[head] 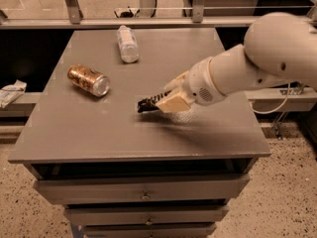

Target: Pick rxbar chocolate

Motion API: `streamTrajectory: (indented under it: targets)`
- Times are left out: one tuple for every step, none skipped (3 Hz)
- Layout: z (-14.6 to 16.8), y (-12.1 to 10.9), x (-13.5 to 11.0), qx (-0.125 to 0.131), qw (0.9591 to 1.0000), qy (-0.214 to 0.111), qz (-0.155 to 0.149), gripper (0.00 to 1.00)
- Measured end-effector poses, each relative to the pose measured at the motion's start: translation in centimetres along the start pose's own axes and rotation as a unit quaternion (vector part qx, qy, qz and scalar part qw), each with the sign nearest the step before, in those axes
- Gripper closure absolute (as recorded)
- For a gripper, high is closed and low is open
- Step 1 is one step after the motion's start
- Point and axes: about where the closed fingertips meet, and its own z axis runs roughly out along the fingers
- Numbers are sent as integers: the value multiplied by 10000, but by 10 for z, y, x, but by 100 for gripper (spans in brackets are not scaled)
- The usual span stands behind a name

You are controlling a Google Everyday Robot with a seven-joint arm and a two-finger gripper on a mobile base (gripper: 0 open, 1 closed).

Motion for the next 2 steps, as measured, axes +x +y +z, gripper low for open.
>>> streamTrajectory:
  targets:
    - [-36,-1,-34,129,9990,-59,-425,100]
    - [-50,-29,-41,151,9985,-226,-478,100]
